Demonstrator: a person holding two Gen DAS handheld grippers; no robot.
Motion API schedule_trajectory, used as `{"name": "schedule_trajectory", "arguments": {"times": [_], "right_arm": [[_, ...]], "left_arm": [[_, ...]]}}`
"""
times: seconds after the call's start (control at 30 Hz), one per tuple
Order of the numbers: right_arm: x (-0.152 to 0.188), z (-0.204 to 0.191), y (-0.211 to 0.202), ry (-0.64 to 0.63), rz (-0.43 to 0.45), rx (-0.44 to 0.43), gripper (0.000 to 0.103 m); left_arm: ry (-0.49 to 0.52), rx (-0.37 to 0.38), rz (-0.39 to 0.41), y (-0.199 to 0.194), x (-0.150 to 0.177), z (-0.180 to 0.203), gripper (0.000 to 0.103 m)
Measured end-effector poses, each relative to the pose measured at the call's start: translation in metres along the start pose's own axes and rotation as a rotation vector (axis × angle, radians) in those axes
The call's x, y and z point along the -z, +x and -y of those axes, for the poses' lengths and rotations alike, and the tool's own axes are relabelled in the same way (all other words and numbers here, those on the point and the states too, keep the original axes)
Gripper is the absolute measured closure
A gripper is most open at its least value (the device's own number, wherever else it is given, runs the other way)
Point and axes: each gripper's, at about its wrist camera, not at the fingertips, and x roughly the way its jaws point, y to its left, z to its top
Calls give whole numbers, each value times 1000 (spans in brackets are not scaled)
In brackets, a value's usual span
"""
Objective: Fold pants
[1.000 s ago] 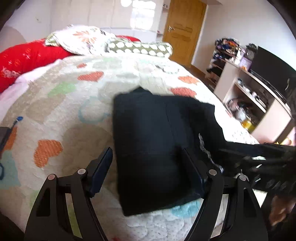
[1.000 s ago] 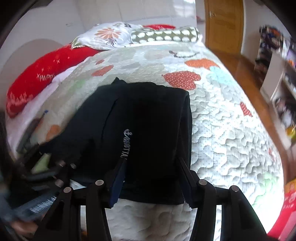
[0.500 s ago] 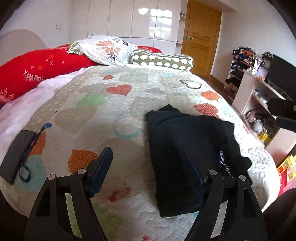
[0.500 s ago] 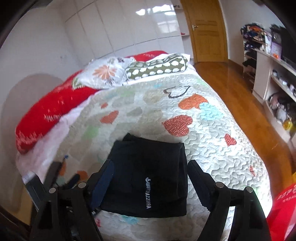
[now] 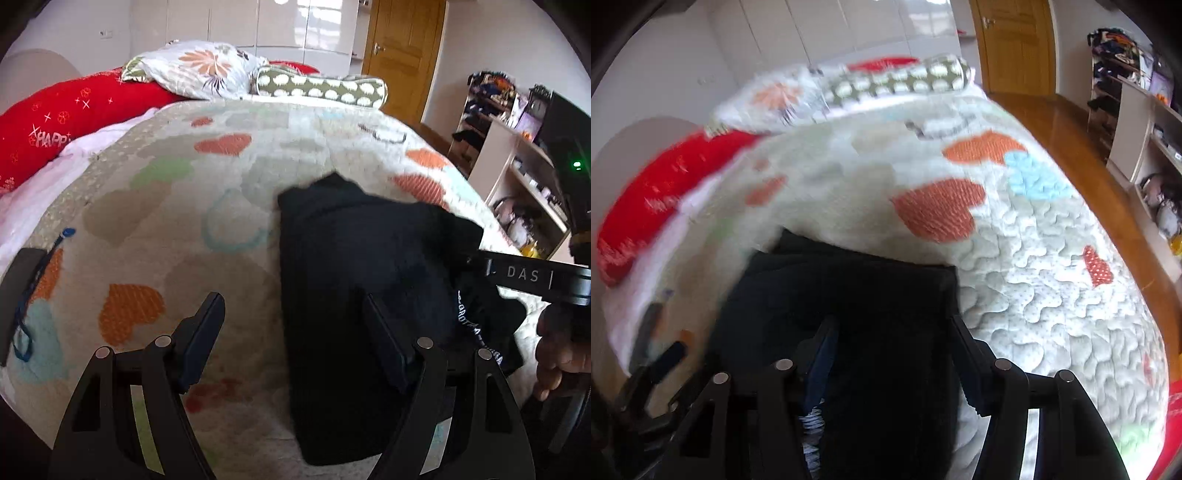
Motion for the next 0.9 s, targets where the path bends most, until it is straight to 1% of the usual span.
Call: {"name": "schedule_trajectory", "arguments": {"times": [0.03, 0.1, 0.17, 0.23, 0.27, 0.3, 0.37, 0.4, 0.5, 0.53, 0.57, 0.6, 0.7, 0.83, 0.9], "right_arm": [[1, 6, 0, 38, -2, -26, 35], [3, 12, -11, 60, 23, -52, 35], [6, 11, -29, 56, 82, -49, 35], [10, 4, -47, 41, 136, -46, 35], [12, 1, -55, 34, 157, -63, 35], [14, -3, -59, 36, 160, -110, 35], [19, -8, -58, 44, 130, -191, 35], [22, -13, -54, 27, 115, -181, 35], [31, -23, -33, -34, 50, -84, 34], [33, -23, -26, -46, 41, -70, 34], [34, -24, -20, -48, 35, -43, 30], [34, -22, -20, -34, 36, -48, 28], [36, -19, -22, -10, 47, -69, 28], [38, -18, -22, -24, 49, -58, 28], [39, -17, -23, -18, 54, -60, 27]], "left_arm": [[0, -5, 3, 0, 1, 1, 25], [-1, -11, -5, -2, -1, 0, 25], [8, -24, -12, -8, -5, 2, 25], [28, -55, -7, -15, -6, 6, 25], [41, -75, -3, -20, -7, 8, 25], [48, -89, 0, -23, -7, 10, 25], [54, -115, 5, -30, -8, 11, 25], [55, -125, 8, -34, -9, 12, 25], [62, -157, 18, -45, -11, 12, 25], [71, -167, 21, -48, -11, 12, 25], [73, -171, 22, -49, -12, 13, 25], [72, -170, 24, -50, -13, 14, 25], [57, -132, 36, -47, -14, 14, 25], [71, -98, 11, -26, -16, 16, 25], [67, -79, 11, -20, -17, 13, 25]]}}
